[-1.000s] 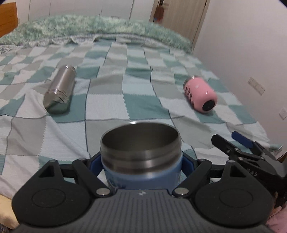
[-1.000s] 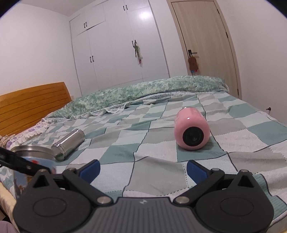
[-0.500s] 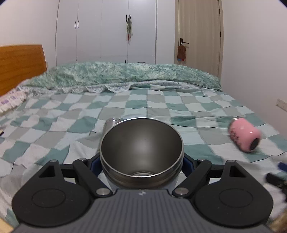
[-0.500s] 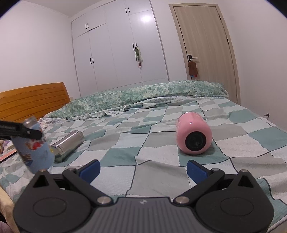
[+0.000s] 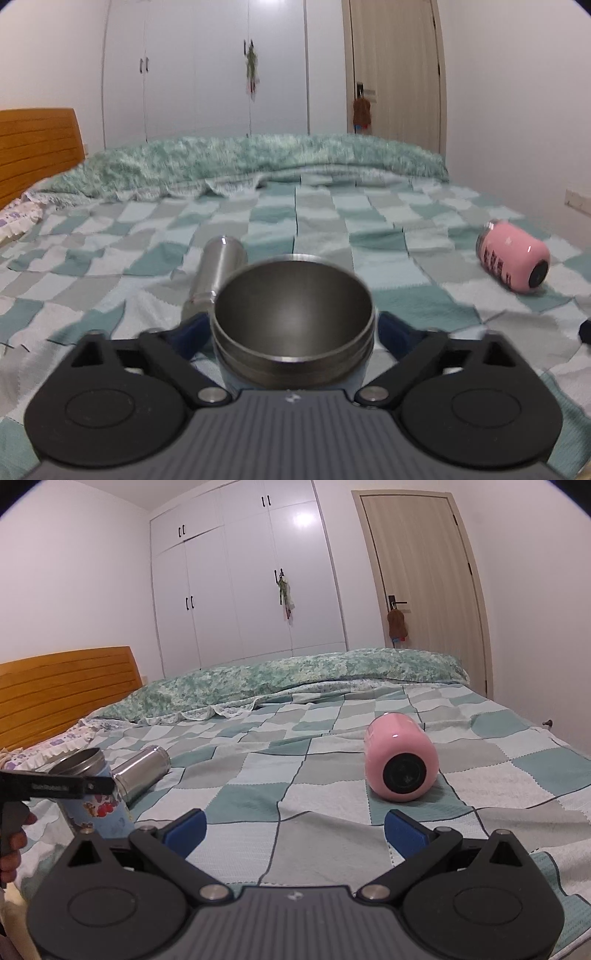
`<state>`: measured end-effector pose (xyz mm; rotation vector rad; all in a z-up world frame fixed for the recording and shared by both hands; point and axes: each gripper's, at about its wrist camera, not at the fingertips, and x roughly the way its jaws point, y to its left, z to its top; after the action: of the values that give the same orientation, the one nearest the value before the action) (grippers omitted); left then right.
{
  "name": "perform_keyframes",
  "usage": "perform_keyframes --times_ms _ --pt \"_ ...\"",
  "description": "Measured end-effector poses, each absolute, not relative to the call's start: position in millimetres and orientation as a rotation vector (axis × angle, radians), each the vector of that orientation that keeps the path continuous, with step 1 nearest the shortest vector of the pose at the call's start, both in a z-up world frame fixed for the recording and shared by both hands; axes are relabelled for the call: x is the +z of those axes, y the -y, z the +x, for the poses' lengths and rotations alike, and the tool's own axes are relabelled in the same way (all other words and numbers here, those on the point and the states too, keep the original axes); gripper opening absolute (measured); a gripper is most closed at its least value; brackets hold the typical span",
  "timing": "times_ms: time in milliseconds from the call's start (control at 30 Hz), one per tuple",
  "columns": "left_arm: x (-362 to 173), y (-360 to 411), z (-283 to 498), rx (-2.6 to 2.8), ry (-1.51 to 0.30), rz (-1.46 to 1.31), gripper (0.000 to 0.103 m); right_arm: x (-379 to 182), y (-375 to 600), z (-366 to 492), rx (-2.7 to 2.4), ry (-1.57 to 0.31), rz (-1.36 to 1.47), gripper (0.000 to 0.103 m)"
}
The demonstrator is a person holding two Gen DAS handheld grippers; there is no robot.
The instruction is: Flip cup upright
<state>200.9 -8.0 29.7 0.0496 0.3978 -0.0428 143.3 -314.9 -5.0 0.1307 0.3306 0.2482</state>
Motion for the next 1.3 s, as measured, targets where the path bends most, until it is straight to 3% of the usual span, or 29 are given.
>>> perform_keyframes --times_ms 400,833,1300 --pt "78 -16 84 -0.001 -0.165 0.027 0.103 10 304 103 0.267 -0.208 0.113 0.103" --pt "19 0 -6 -0.011 -0.132 0.018 0.103 10 291 15 0.259 -0.163 -0.004 0.103" --pt "-9 16 0 0.023 -0.129 0.039 0.103 -3 291 -15 0.177 -0.07 -0.065 0.103"
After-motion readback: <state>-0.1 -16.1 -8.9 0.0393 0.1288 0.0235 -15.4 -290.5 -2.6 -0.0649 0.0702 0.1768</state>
